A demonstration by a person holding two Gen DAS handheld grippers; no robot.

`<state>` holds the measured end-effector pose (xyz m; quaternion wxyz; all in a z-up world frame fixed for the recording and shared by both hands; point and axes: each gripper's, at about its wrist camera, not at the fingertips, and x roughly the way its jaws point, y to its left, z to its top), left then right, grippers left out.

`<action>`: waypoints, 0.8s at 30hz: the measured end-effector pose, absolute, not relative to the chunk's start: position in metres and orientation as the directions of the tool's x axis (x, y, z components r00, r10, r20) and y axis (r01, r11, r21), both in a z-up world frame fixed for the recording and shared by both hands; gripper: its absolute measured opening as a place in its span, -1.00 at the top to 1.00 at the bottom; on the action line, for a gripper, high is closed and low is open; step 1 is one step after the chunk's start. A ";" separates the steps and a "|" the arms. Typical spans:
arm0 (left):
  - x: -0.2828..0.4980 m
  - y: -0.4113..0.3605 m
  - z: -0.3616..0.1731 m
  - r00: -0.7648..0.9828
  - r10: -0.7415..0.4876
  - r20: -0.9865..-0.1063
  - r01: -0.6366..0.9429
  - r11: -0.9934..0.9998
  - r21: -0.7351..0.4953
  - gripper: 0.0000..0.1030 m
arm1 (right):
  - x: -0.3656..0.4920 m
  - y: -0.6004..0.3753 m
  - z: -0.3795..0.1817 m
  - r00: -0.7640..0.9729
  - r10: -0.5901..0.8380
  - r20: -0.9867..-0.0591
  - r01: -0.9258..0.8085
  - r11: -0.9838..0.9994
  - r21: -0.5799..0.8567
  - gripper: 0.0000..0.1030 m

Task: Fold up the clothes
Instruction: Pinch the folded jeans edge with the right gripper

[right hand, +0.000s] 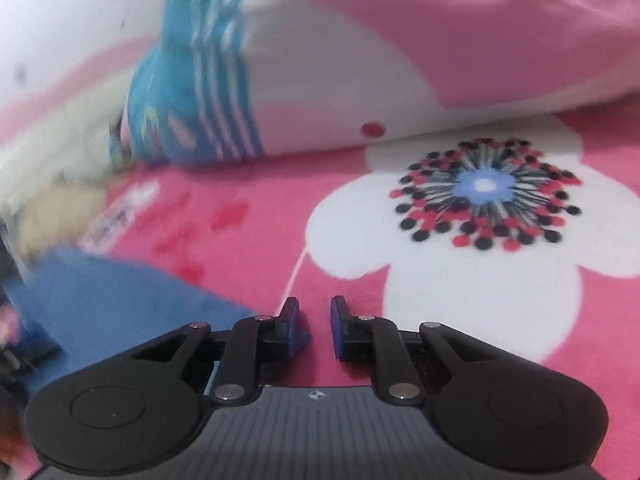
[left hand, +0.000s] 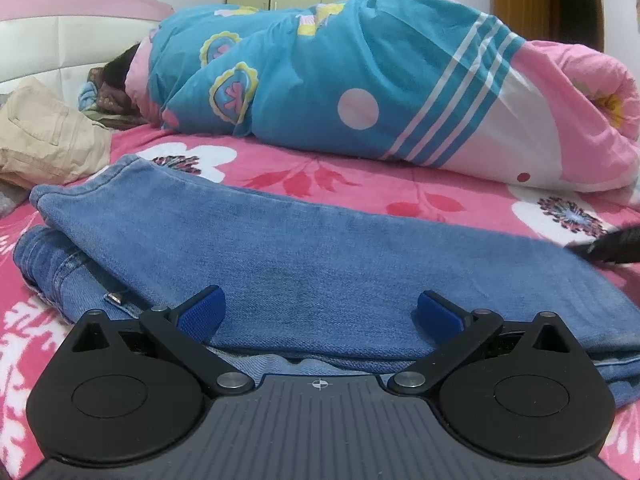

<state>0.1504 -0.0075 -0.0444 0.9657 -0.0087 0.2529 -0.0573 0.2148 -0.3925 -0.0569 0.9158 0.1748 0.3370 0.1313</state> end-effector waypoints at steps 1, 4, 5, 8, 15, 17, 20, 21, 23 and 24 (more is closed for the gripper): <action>0.150 -0.007 -0.044 0.865 -0.116 -0.487 0.106 0.993 -0.047 -1.00 | 0.213 -0.397 -0.060 0.739 0.351 -0.575 -0.098 0.900 0.424 0.68; 0.150 -0.007 -0.044 0.866 -0.117 -0.486 0.107 0.993 -0.049 -1.00 | 0.180 -0.410 -0.052 0.759 0.385 -0.525 -0.086 0.859 0.505 0.64; 0.150 -0.007 -0.044 0.866 -0.118 -0.486 0.107 0.993 -0.051 -1.00 | 0.167 -0.411 -0.046 0.767 0.398 -0.504 -0.096 0.847 0.523 0.64; 0.150 -0.006 -0.045 0.866 -0.120 -0.486 0.107 0.993 -0.054 -1.00 | 0.128 -0.399 -0.025 0.784 0.444 -0.434 -0.170 0.826 0.537 0.64; 0.149 -0.005 -0.045 0.866 -0.126 -0.484 0.110 0.992 -0.061 -1.00 | 0.089 -0.314 -0.032 0.745 0.418 -0.519 -0.335 0.909 0.249 0.65; 0.149 -0.003 -0.045 0.866 -0.131 -0.483 0.112 0.991 -0.068 -1.00 | 0.090 -0.296 -0.044 0.736 0.364 -0.571 -0.333 0.929 0.164 0.64; 0.149 -0.002 -0.045 0.865 -0.135 -0.483 0.114 0.991 -0.072 -1.00 | 0.090 -0.283 -0.037 0.747 0.305 -0.591 -0.313 0.945 0.092 0.62; 0.149 -0.003 -0.045 0.865 -0.133 -0.485 0.114 0.991 -0.068 -1.00 | 0.087 -0.278 -0.039 0.759 0.285 -0.585 -0.314 0.948 0.054 0.61; 0.150 -0.004 -0.045 0.864 -0.129 -0.487 0.114 0.992 -0.060 -1.00 | 0.082 -0.271 -0.039 0.776 0.249 -0.579 -0.311 0.951 -0.007 0.55; 0.150 -0.005 -0.045 0.863 -0.127 -0.489 0.114 0.992 -0.057 -1.00 | 0.081 -0.269 -0.040 0.781 0.235 -0.578 -0.307 0.951 -0.027 0.53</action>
